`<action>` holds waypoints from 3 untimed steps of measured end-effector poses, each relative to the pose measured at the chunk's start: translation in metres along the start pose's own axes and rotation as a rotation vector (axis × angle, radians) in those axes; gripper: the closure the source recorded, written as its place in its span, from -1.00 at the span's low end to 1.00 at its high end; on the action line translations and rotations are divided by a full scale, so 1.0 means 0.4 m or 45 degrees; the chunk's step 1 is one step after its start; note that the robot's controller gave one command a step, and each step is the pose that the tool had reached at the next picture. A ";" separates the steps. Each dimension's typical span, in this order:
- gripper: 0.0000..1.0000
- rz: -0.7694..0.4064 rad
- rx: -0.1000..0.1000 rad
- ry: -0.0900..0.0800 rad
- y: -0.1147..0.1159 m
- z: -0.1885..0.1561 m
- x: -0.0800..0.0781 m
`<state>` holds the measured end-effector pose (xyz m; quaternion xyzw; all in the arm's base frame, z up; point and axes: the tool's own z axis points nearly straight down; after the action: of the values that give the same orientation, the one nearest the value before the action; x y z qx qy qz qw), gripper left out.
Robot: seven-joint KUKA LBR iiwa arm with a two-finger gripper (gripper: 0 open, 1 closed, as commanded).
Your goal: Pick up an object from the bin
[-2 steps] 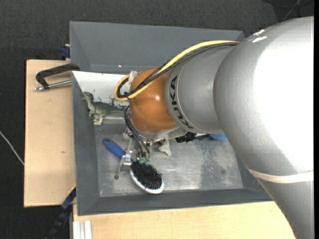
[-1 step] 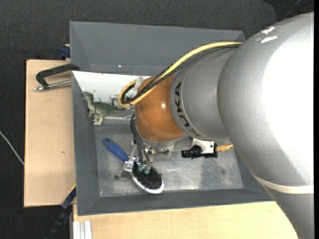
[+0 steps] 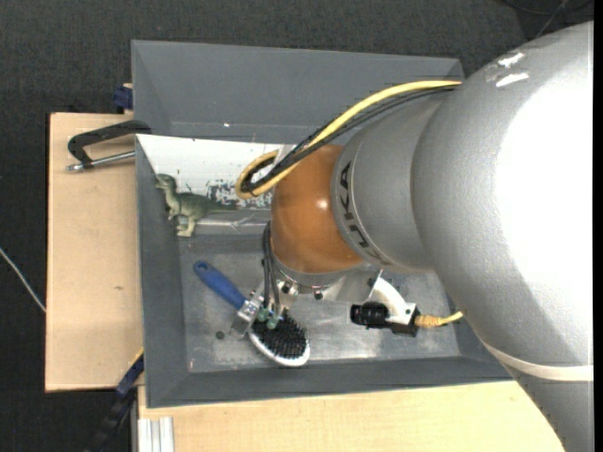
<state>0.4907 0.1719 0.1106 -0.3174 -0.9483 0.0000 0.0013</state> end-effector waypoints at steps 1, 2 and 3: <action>-1.00 0.269 -0.004 0.001 -0.018 0.095 -0.019; -1.00 0.266 -0.004 -0.001 -0.015 0.093 -0.018; 1.00 0.264 -0.009 0.005 -0.007 0.084 -0.014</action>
Offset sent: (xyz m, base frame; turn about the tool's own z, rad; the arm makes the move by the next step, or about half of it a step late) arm 0.0010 -0.0122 -0.0406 0.2152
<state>0.4934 0.1662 0.0768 -0.4137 -0.9104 -0.0039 0.0018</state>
